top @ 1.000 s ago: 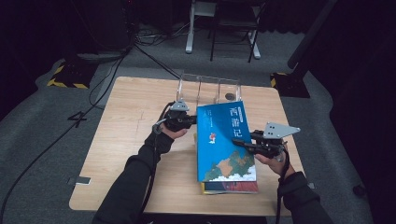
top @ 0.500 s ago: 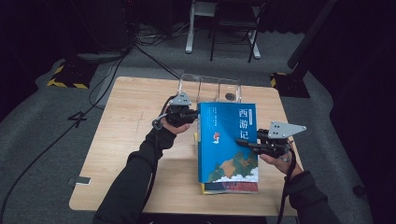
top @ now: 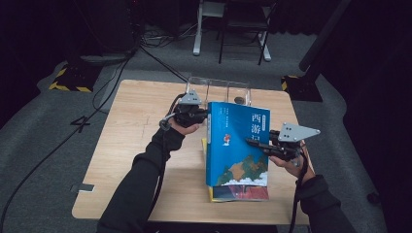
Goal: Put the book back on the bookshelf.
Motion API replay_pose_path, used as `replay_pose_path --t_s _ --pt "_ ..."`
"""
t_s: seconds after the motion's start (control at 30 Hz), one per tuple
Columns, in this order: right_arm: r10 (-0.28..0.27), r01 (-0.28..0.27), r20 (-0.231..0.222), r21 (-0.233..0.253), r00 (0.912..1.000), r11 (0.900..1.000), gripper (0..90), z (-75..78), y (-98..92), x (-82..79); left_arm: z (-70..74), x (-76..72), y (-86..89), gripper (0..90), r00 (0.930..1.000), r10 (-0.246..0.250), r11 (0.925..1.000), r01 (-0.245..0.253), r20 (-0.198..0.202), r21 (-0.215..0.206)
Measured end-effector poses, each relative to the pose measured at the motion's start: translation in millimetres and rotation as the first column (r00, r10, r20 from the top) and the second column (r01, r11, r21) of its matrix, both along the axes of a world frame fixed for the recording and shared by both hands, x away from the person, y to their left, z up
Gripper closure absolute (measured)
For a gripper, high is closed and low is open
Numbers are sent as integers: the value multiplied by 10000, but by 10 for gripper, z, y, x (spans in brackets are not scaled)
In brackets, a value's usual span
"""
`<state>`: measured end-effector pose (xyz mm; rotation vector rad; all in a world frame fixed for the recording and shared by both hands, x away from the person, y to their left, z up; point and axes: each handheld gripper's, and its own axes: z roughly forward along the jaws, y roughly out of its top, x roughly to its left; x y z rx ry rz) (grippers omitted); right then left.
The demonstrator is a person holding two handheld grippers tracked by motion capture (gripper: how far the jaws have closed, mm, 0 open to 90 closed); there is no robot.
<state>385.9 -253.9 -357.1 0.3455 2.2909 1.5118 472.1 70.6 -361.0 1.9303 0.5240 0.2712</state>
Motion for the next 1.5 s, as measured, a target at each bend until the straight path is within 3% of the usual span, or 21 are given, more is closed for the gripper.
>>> replay_pose_path --t_s 0.2,0.47,0.6,0.77,1.0,1.17,1.37,1.5 --pt "-526 504 781 296 9956 9983 804 43 41 -47 218 -92 51 900 9985 -71 10000 75 534 -62" --pt "-686 612 1156 665 9909 9959 822 16 27 -207 298 -303 37 900 9944 -16 9998 38 1057 -206" --pt "-633 514 1646 755 9843 9958 824 1 -10 -343 350 -426 3 900 9906 -163 9992 211 1359 -341" --pt "-568 448 1881 673 9805 9967 826 -3 -49 -487 415 -619 -27 900 9842 -465 9972 557 1710 -497" --pt "-485 374 2157 555 9753 9978 829 -26 -80 -641 442 -786 -47 899 9774 -474 9970 589 2060 -501" --pt "-452 318 2202 641 9744 9974 829 -55 -111 -733 447 -935 -70 897 9722 -441 9954 624 2299 -731" --pt "-354 243 2259 516 9735 9984 830 -56 -118 -833 429 -1026 -48 802 9718 -80 9940 334 2356 -1039" --pt "-254 139 2238 530 9743 9985 831 -65 -128 -890 443 -1136 -34 722 9658 75 9949 188 2591 -987"
